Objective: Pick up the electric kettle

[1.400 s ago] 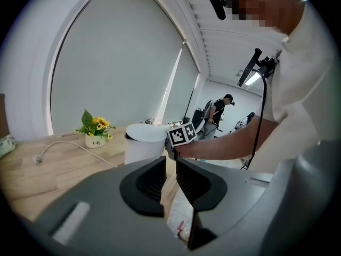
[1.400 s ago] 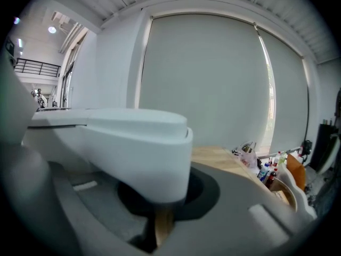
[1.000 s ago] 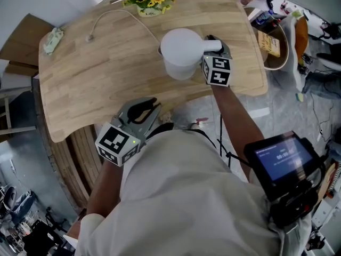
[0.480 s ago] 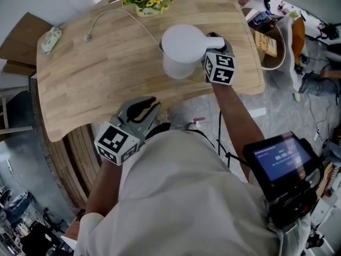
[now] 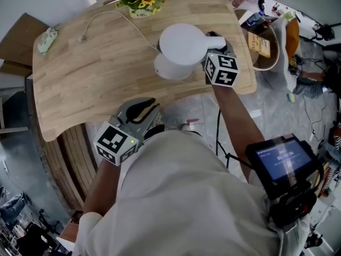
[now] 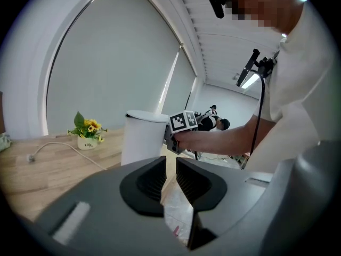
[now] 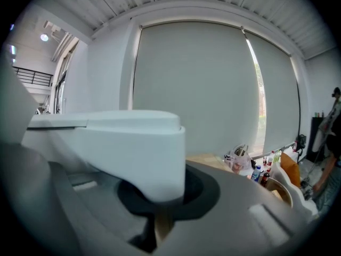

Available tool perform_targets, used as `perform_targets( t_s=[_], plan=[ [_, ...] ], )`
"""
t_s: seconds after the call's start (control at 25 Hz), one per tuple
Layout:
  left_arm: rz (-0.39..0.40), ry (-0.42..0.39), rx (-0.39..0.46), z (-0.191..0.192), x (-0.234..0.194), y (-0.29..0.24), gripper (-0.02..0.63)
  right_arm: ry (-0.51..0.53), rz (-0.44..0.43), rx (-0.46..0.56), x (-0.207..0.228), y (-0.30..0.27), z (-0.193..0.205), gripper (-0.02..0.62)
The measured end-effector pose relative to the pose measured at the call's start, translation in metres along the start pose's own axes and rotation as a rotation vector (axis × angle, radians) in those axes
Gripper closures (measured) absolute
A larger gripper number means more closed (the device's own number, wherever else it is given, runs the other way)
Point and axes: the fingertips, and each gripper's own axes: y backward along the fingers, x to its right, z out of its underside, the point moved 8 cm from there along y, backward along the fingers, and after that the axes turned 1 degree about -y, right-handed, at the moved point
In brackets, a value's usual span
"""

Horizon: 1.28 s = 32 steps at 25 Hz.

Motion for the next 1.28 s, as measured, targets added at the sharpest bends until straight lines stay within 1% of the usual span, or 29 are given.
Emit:
perform_targets(
  t_s=[0.16,0.28,0.4,0.56,0.88,1.28],
  plan=[
    [0.022,-0.008,0.012,0.002,-0.004,-0.009,0.540,0.010,-0.005,0.004,0.003,0.002,-0.007,0.566],
    [0.055,-0.011,0.023,0.008,-0.022,-0.011,0.540,0.027,0.013,-0.001,-0.002,-0.005,-0.011,0.566],
    [0.075,0.005,0.034,0.015,-0.036,-0.011,0.540,0.048,0.024,-0.017,-0.007,-0.011,-0.012,0.566],
    [0.106,0.017,0.027,0.015,-0.040,-0.022,0.540,0.061,0.035,-0.032,0.002,-0.009,-0.016,0.566],
    [0.126,0.003,0.031,0.017,-0.008,-0.048,0.540,0.069,0.031,-0.046,0.037,0.025,-0.008,0.566],
    [0.124,0.047,0.037,0.034,0.009,-0.052,0.540,0.096,0.002,-0.077,0.043,0.051,0.002,0.566]
  ],
)
